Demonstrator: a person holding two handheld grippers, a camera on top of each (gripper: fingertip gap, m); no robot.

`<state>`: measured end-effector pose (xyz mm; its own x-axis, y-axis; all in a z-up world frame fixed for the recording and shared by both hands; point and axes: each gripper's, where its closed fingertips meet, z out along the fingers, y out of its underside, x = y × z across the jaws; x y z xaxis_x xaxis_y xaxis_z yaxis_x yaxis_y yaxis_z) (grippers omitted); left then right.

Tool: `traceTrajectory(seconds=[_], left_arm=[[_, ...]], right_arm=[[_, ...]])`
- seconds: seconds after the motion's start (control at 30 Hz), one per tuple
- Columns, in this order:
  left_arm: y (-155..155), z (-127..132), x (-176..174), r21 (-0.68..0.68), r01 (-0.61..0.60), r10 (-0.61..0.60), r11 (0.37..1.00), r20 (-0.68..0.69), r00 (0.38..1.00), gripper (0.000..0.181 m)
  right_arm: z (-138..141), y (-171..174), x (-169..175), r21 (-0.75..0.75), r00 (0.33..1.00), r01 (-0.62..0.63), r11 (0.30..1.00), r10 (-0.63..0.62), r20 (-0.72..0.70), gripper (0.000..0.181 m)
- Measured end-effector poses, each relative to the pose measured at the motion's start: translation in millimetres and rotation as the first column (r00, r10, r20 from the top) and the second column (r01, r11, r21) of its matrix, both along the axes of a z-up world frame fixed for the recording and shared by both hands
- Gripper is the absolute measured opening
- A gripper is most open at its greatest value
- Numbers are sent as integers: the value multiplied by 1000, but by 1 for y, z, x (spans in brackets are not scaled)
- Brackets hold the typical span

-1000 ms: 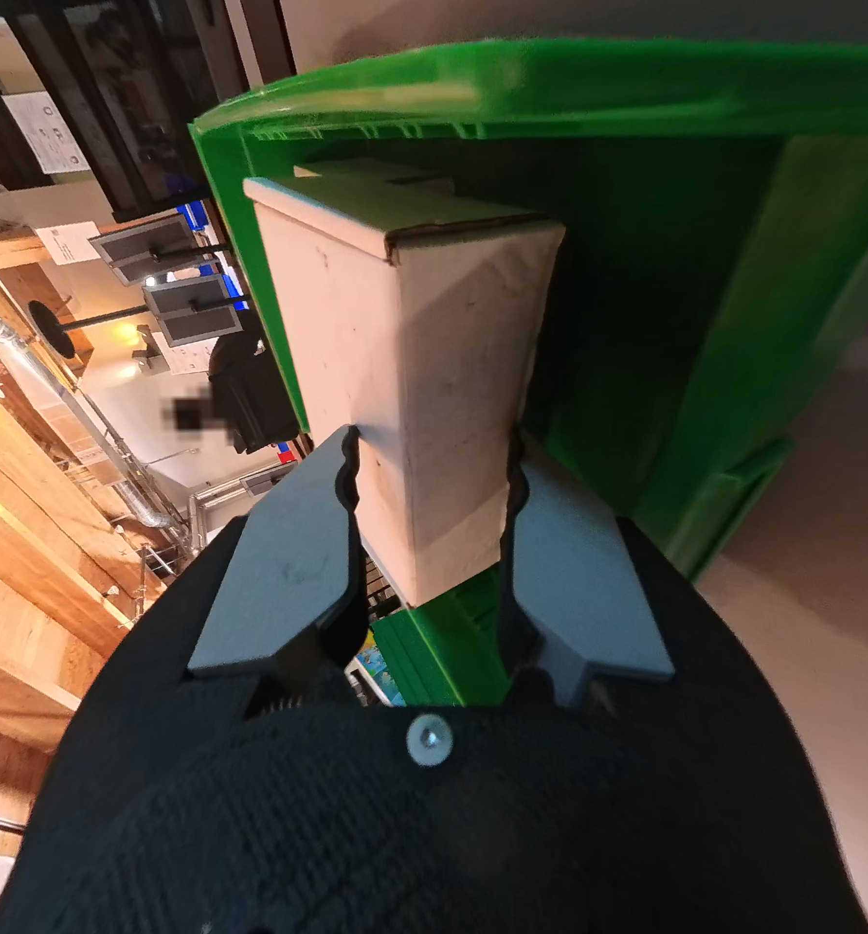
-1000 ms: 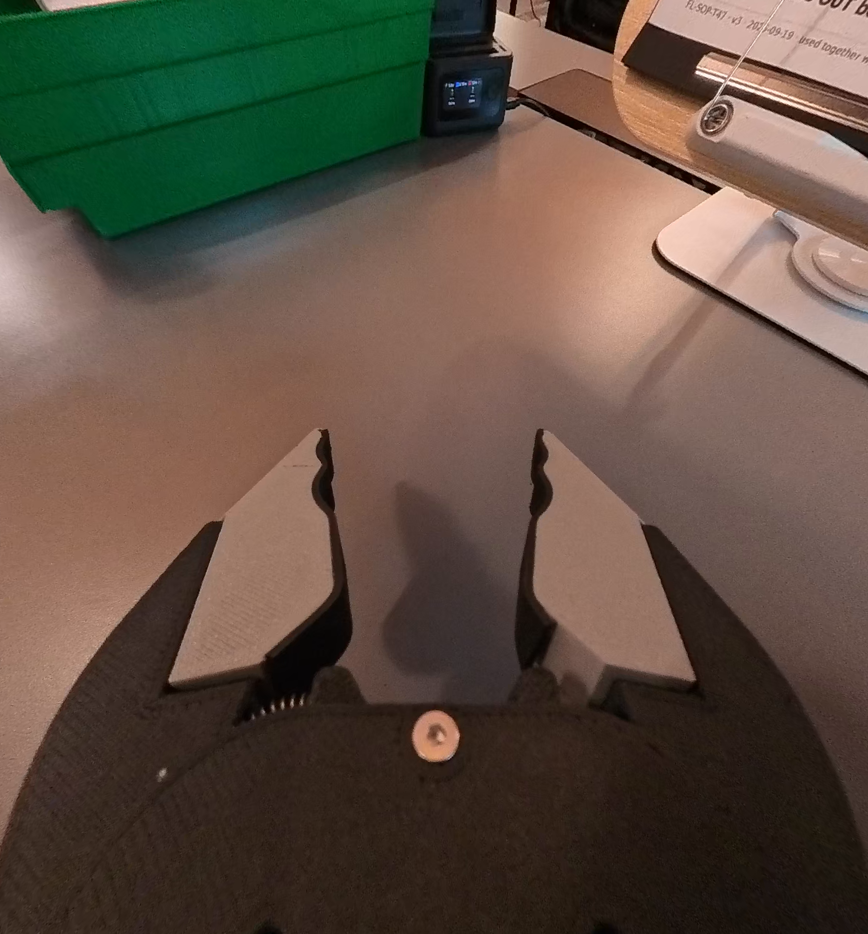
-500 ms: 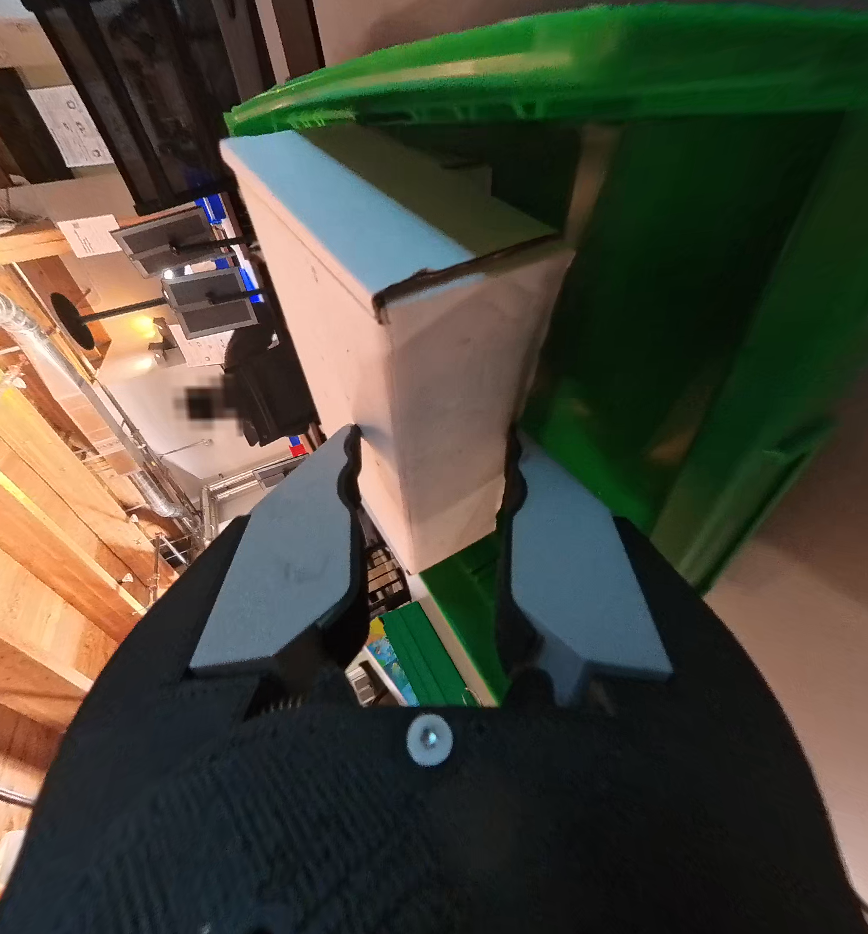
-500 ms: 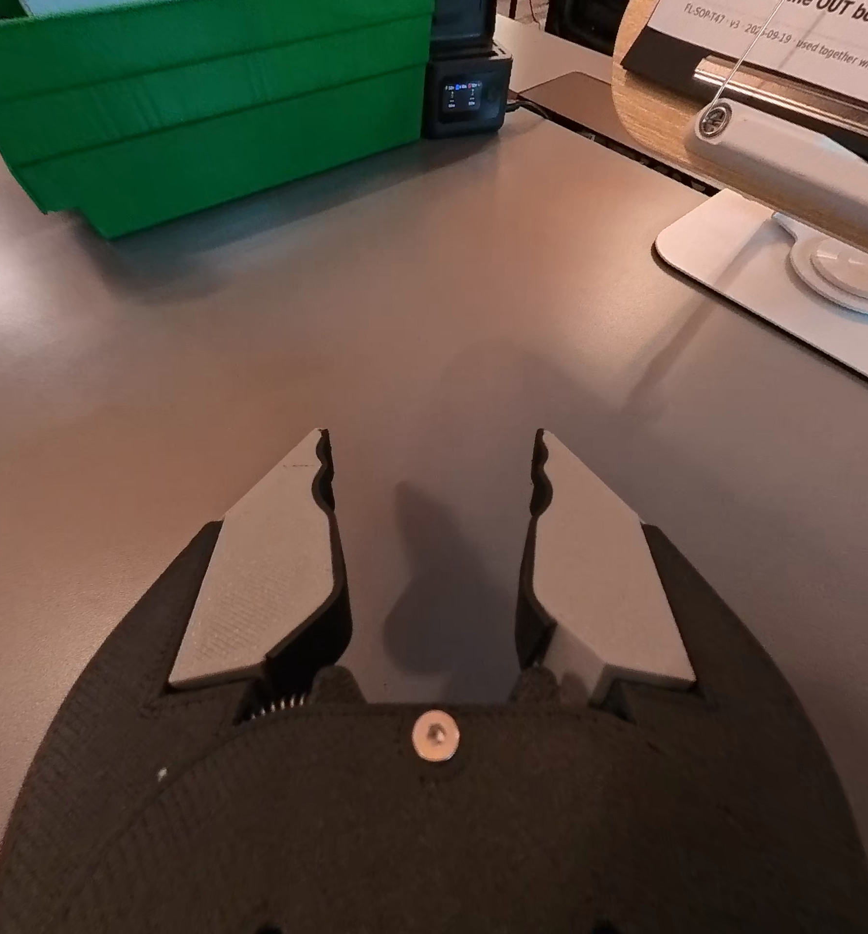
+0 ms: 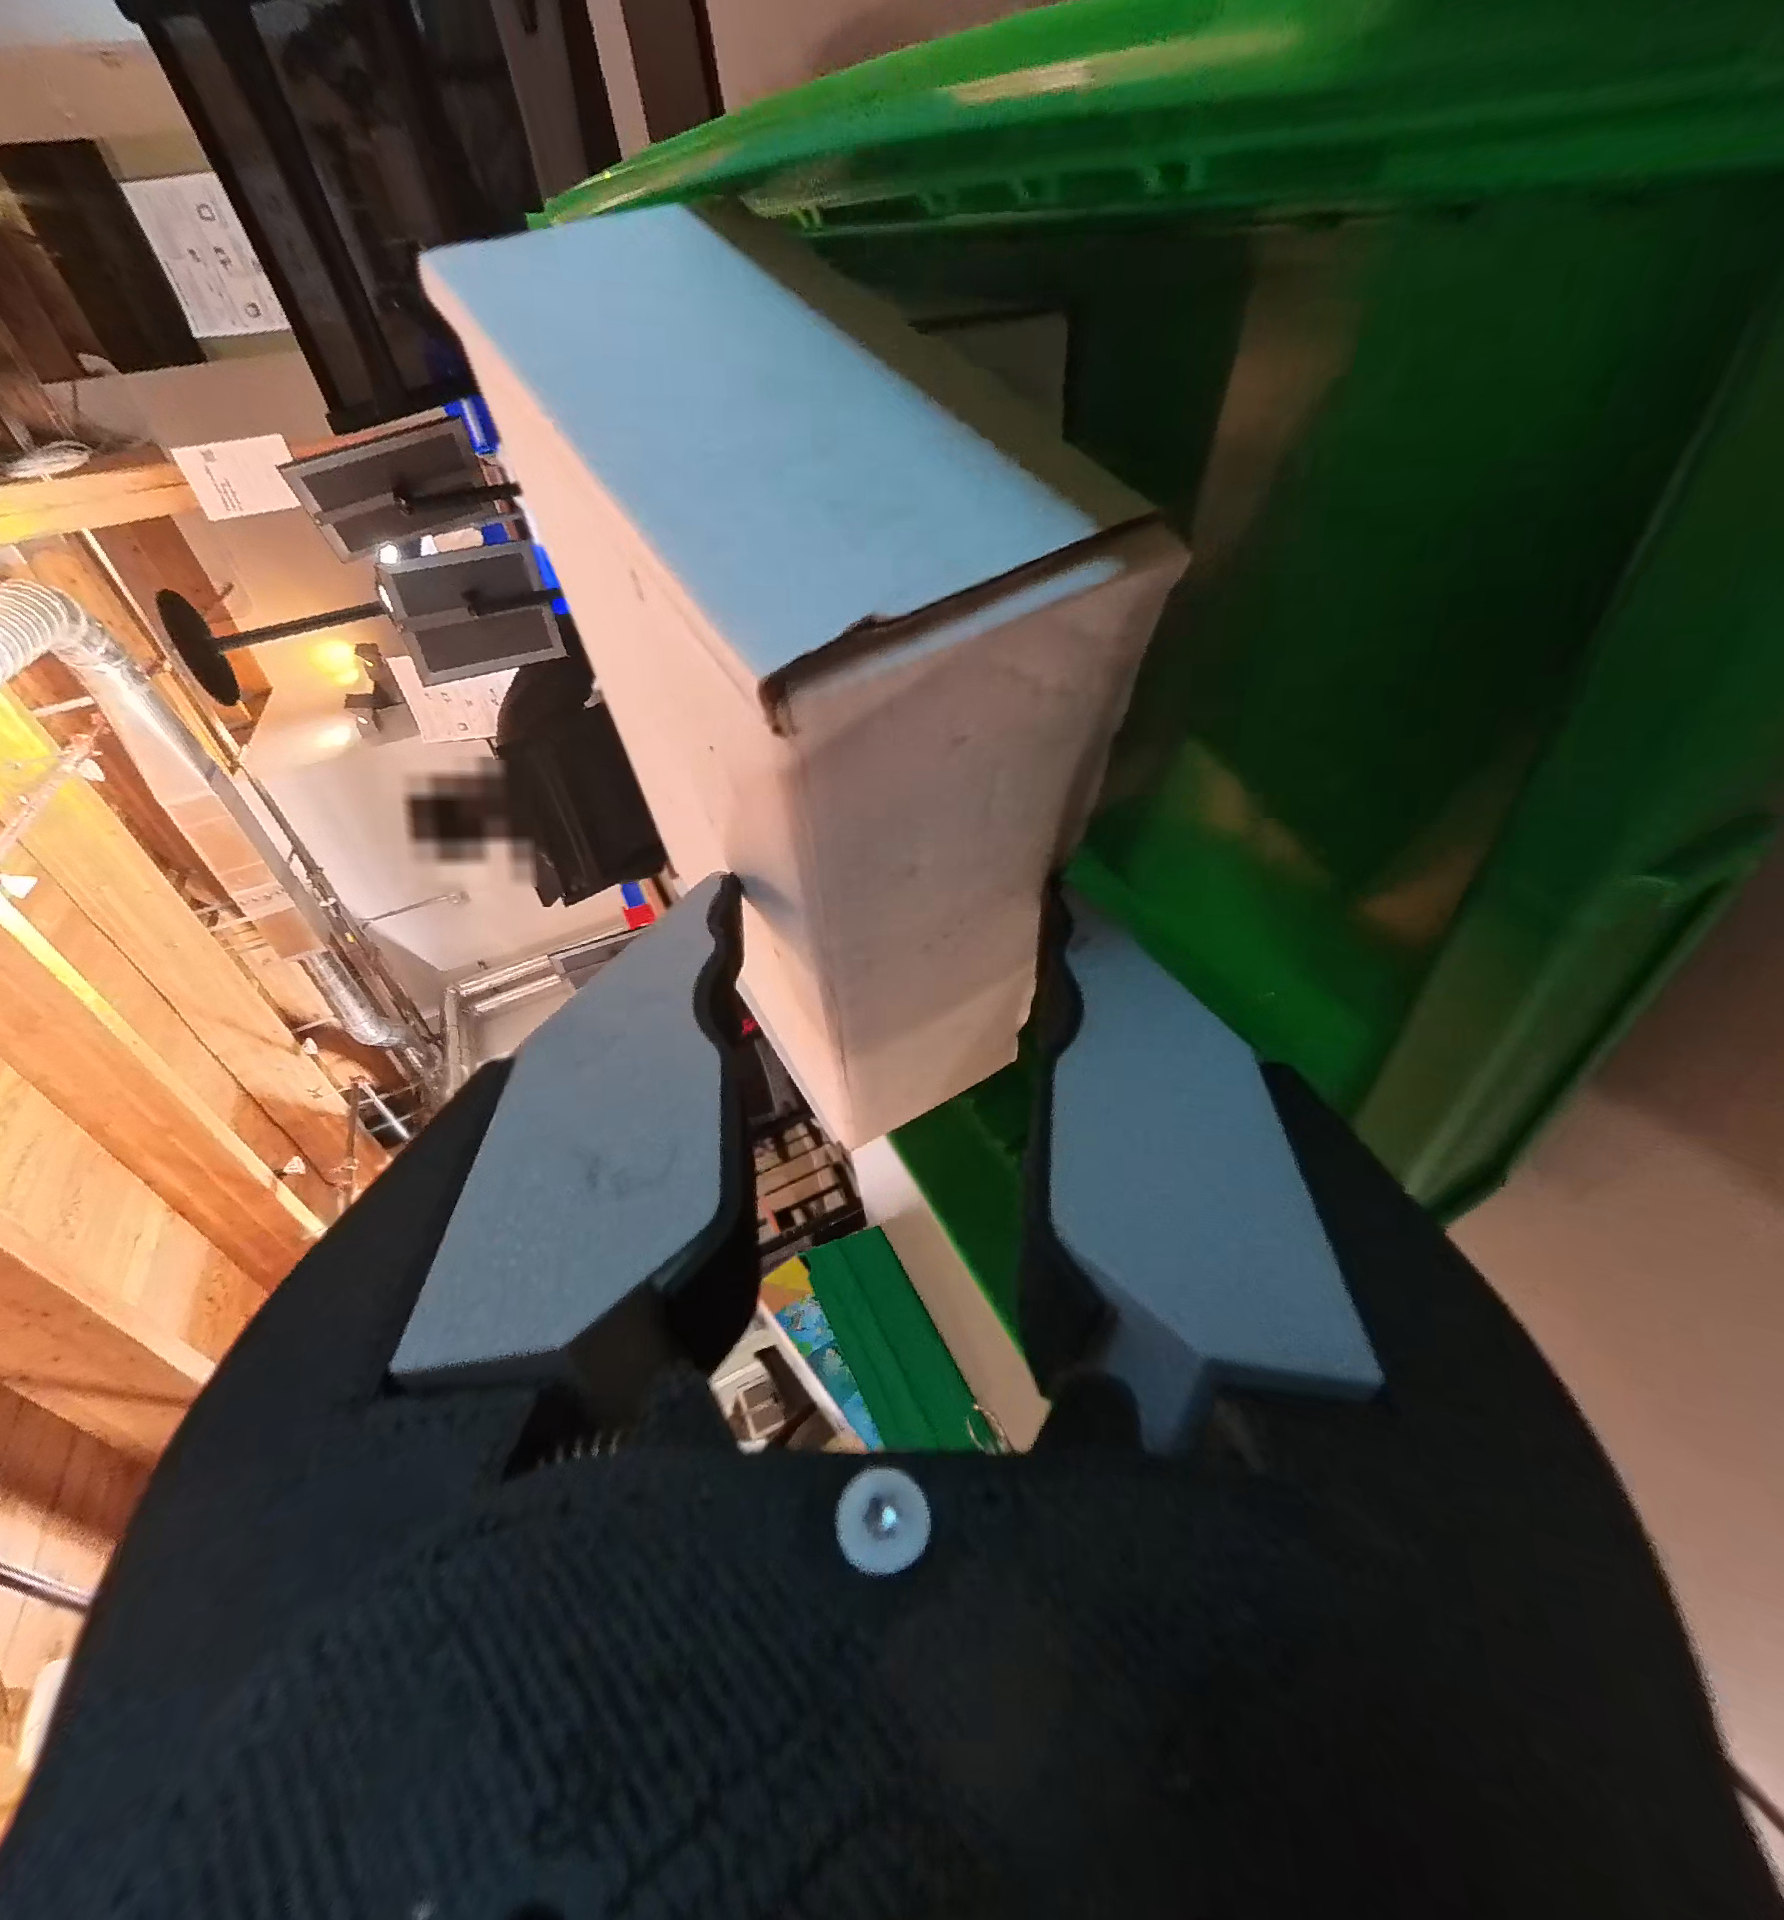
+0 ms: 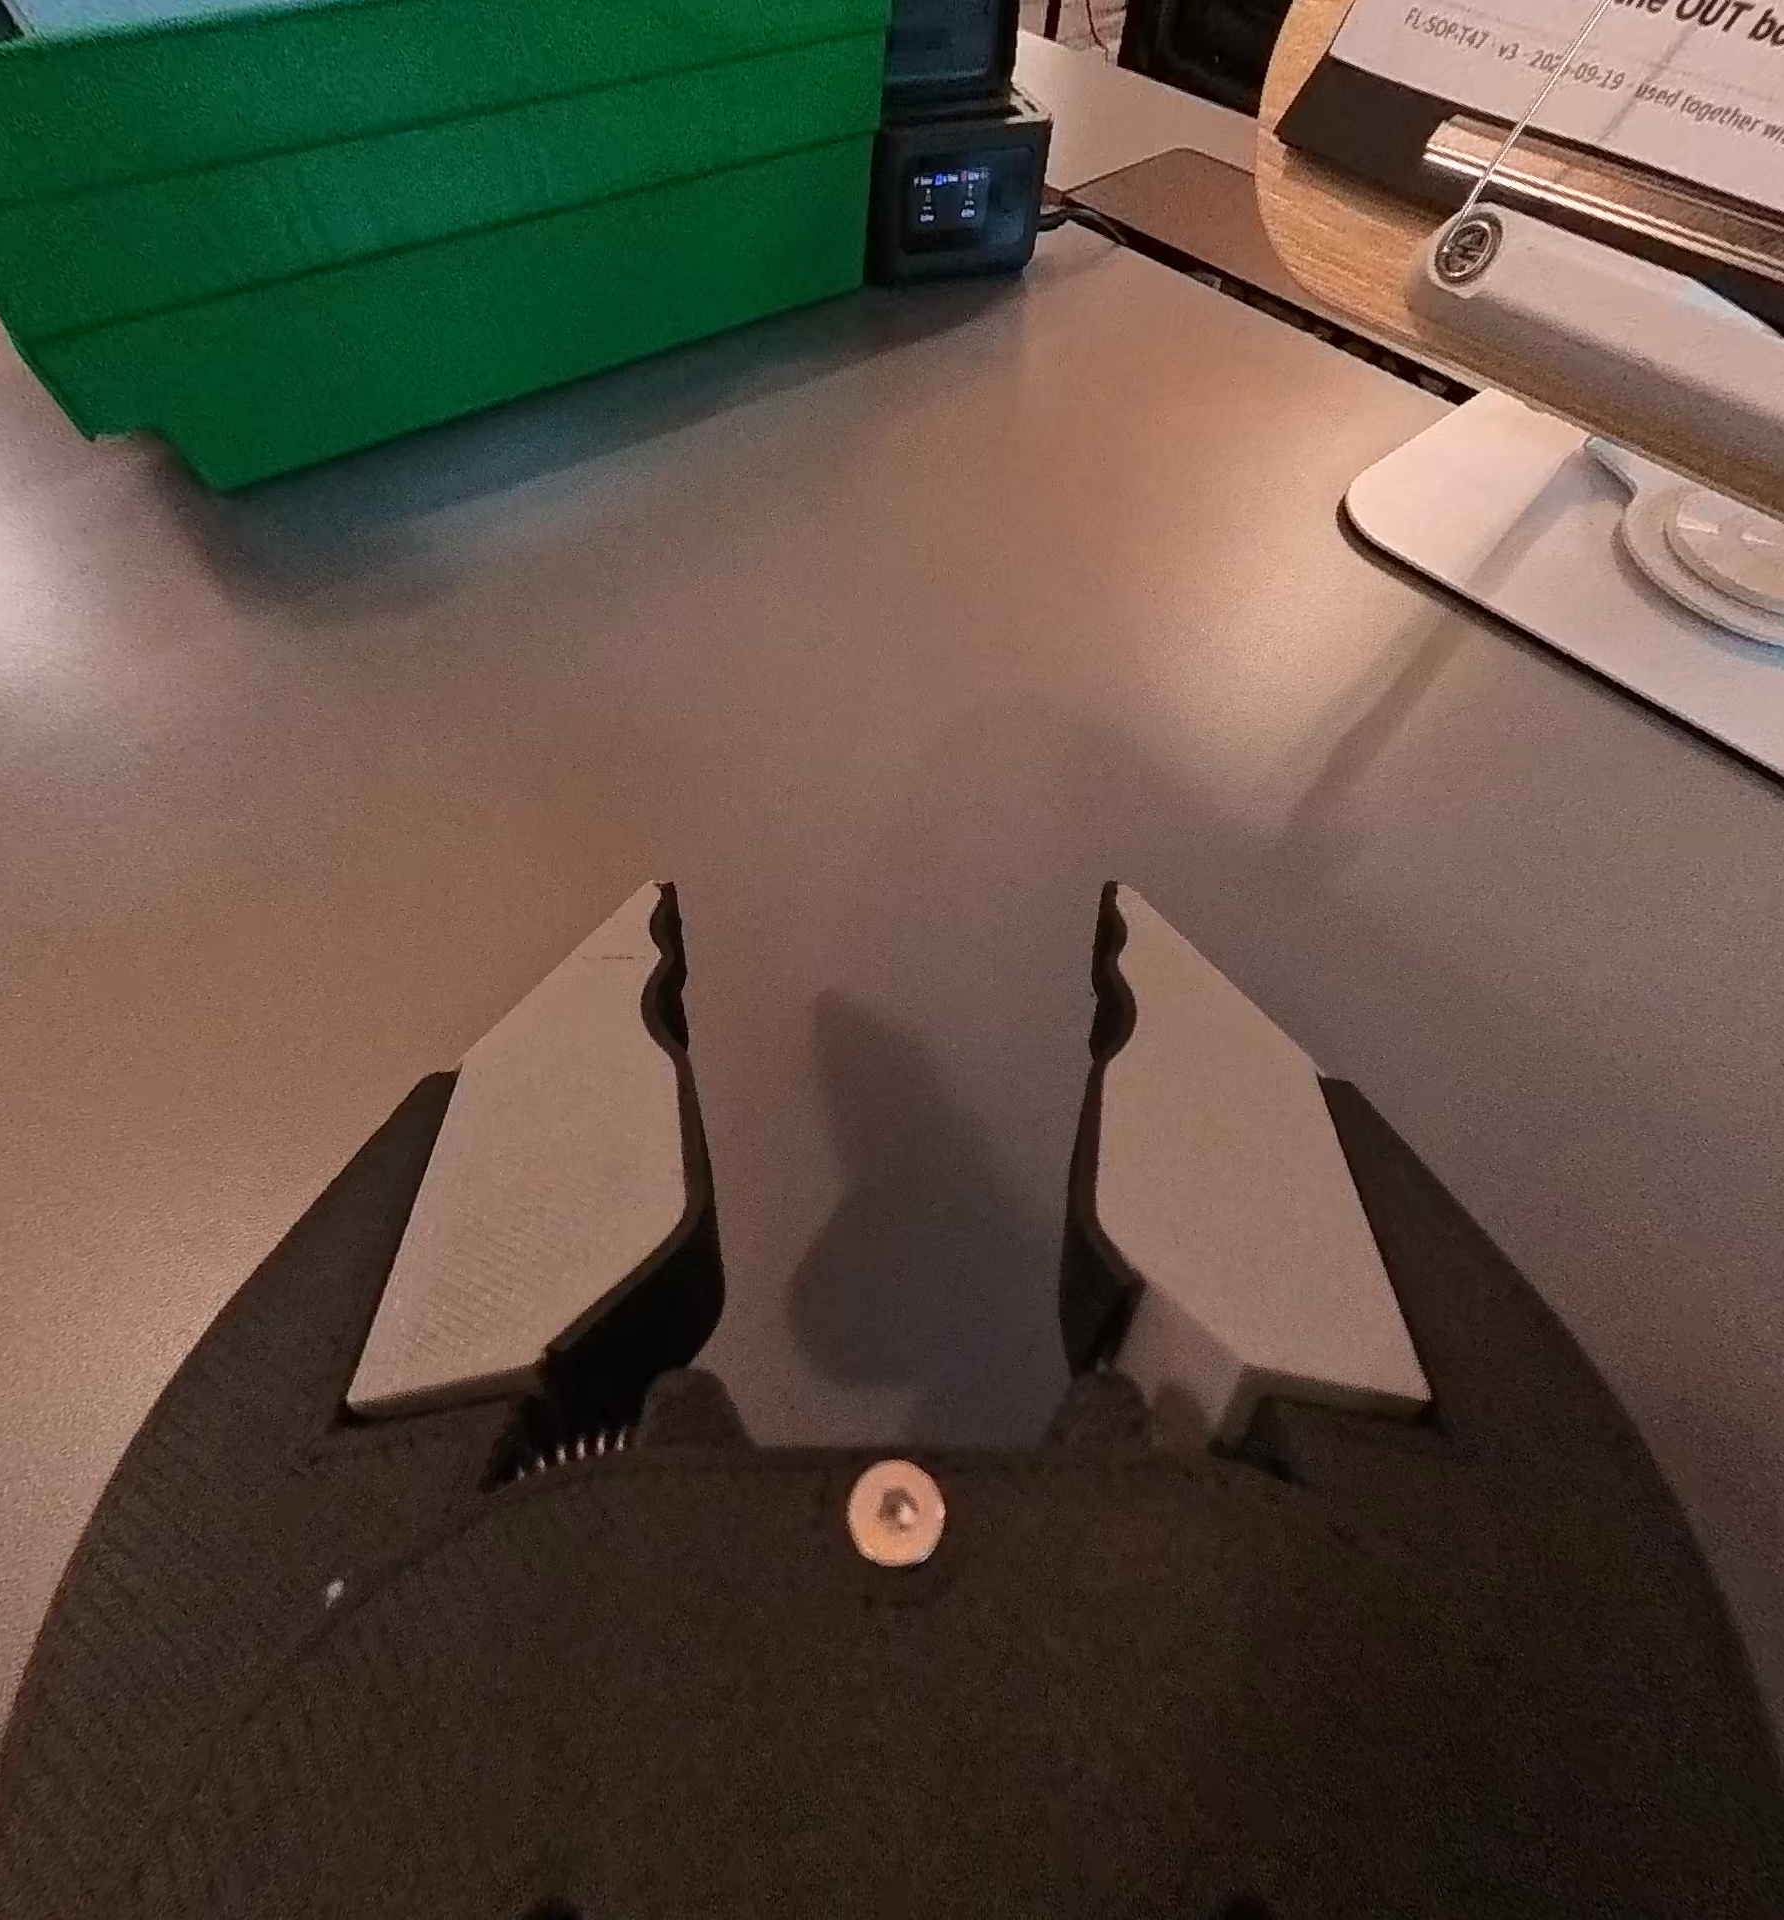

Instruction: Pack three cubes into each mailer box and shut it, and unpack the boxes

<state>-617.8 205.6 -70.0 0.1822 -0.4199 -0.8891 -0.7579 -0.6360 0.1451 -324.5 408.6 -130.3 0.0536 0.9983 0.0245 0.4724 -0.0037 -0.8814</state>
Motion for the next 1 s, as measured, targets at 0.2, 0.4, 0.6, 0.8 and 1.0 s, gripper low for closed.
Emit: traceTrajectory(seconds=[0.2, 0.4, 0.6, 0.8, 1.0], left_arm=[[-1, 9, -1, 17, -3, 3, 1000, -12, 1000, 56], [1, 16, 0, 48, 0, 1, 999, -15, 1000, 56], [0, 22, 3, 82, 5, -3, 997, -25, 1000, 56], [2, 37, 10, 116, 26, -20, 993, -52, 998, 56], [9, 55, 22, 158, 59, -47, 986, -80, 996, 56]], right_arm=[[0, 0, 0, 1, 1000, 0, 1000, 0, 0, 77], [0, 0, 0, 1, 1000, 1, 1000, -1, -1, 77], [0, -1, 0, -2, 1000, 0, 1000, 0, -2, 77], [0, -1, 0, -1, 1000, 0, 1000, 0, 1, 77], [0, 0, 0, -4, 1000, 2, 1000, -2, 0, 77]])
